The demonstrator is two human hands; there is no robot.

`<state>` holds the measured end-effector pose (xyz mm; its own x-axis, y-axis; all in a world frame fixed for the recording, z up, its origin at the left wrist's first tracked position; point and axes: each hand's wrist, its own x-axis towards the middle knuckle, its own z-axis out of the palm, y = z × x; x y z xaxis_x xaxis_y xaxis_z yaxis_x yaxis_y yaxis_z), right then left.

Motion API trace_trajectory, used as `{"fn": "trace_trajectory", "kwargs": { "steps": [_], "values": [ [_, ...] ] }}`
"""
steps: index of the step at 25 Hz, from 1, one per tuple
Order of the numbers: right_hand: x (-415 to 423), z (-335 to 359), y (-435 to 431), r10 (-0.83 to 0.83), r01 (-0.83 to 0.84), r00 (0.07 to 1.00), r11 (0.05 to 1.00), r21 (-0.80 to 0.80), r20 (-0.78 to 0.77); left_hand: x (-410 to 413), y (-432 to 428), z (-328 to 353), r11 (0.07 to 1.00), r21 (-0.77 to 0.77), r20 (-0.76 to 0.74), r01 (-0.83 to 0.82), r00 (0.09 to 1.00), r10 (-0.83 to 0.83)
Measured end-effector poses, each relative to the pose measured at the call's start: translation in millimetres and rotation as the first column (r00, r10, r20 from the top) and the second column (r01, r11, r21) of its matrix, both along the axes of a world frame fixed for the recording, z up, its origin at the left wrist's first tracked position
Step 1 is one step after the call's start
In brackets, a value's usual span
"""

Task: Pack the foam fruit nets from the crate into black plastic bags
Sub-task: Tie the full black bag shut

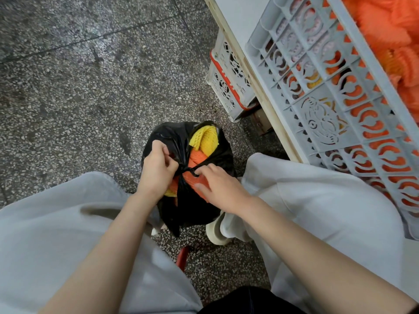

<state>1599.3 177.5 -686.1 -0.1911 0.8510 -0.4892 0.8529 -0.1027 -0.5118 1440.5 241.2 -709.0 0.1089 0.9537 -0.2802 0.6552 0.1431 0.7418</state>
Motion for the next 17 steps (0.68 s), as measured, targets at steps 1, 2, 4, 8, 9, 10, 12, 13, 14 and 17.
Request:
{"fn": "trace_trajectory", "kwargs": {
  "steps": [1, 2, 4, 8, 9, 10, 12, 13, 14, 17],
  "values": [
    [4.1, 0.5, -1.7, -0.047, 0.047, 0.999, 0.999, -0.022, 0.001, 5.4, -1.1, 6.1, 1.0, 0.006, 0.015, 0.002, 1.0, -0.002],
    [7.3, 1.1, -3.1, -0.075, 0.075, 0.997, 0.997, -0.035, 0.002, 11.3, -2.9, 11.9, 1.0, 0.014, 0.024, 0.011, 1.0, -0.011],
    [10.4, 1.4, -4.6, -0.111, 0.11, 0.994, 0.993, -0.05, -0.004, 20.4, -6.6, 19.0, 0.999, 0.025, 0.055, 0.041, 0.998, -0.042],
    [11.2, 5.1, 3.3, -0.243, 0.244, 0.97, 0.968, 0.059, -0.027, 28.0, 0.0, 26.7, 0.992, 0.081, 0.051, 0.095, 0.994, -0.099],
    [12.9, 6.9, 8.4, -0.29, 0.292, 0.956, 0.95, 0.108, -0.031, 30.5, 3.2, 29.1, 0.989, 0.103, 0.047, 0.108, 0.992, -0.113],
    [15.5, 8.5, 13.9, -0.334, 0.336, 0.942, 0.929, 0.155, -0.039, 33.6, 6.4, 31.8, 0.986, 0.115, 0.051, 0.119, 0.991, -0.125],
    [22.6, 10.7, 25.1, -0.394, 0.395, 0.917, 0.887, 0.238, -0.055, 41.2, 14.6, 35.0, 0.981, 0.125, 0.059, 0.147, 0.986, -0.155],
    [26.7, 10.5, 30.5, -0.415, 0.413, 0.908, 0.871, 0.266, -0.053, 45.9, 19.2, 34.8, 0.975, 0.132, 0.05, 0.177, 0.981, -0.185],
    [31.4, 9.8, 35.5, -0.432, 0.425, 0.901, 0.86, 0.282, -0.041, 51.5, 24.0, 34.1, 0.965, 0.14, 0.023, 0.22, 0.974, -0.225],
    [47.5, 6.2, 50.0, -0.457, 0.422, 0.888, 0.855, 0.302, 0.05, 73.2, 38.9, 30.2, 0.935, 0.072, -0.172, 0.348, 0.927, -0.332]
  ]
}}
